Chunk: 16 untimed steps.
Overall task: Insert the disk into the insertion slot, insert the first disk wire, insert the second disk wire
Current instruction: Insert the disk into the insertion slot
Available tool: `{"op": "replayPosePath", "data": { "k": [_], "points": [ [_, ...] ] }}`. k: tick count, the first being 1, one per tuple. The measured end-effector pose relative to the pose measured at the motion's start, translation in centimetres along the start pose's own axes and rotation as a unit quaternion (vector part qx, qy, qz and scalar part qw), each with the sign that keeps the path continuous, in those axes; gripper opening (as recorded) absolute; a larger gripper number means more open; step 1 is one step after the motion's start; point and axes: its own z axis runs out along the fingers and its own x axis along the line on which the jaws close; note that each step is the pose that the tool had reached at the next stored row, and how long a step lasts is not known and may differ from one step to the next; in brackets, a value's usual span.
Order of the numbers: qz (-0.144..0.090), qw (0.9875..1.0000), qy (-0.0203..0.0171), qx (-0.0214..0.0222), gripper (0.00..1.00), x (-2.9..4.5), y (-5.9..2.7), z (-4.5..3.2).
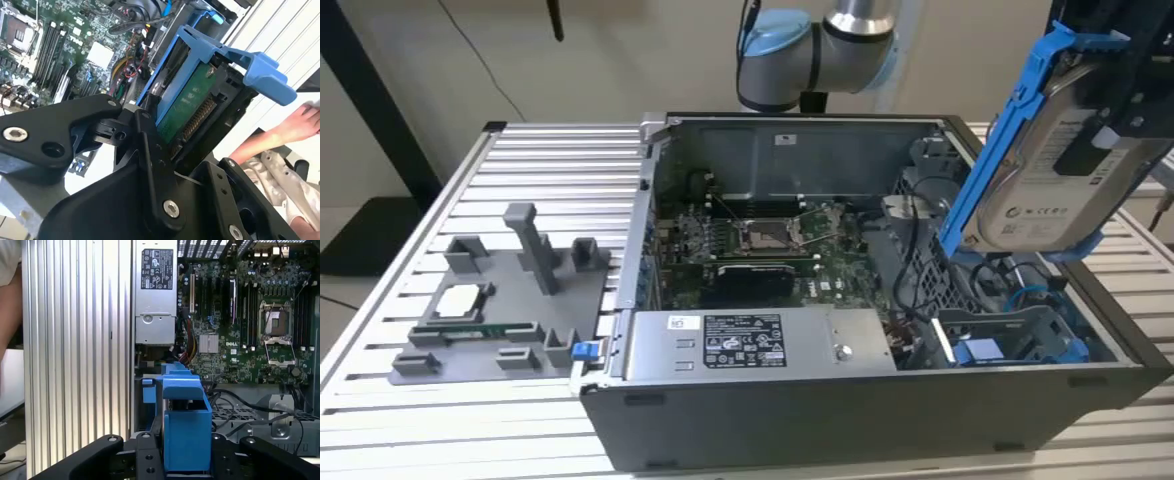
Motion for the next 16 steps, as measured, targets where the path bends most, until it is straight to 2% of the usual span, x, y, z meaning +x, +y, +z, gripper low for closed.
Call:
{"op": "replayPosePath", "data": {
  "k": [16],
  "points": [
    [0.004,1.0,-0.0002,0.0,0.0,0.05,-0.81,1.73]
  ]
}}
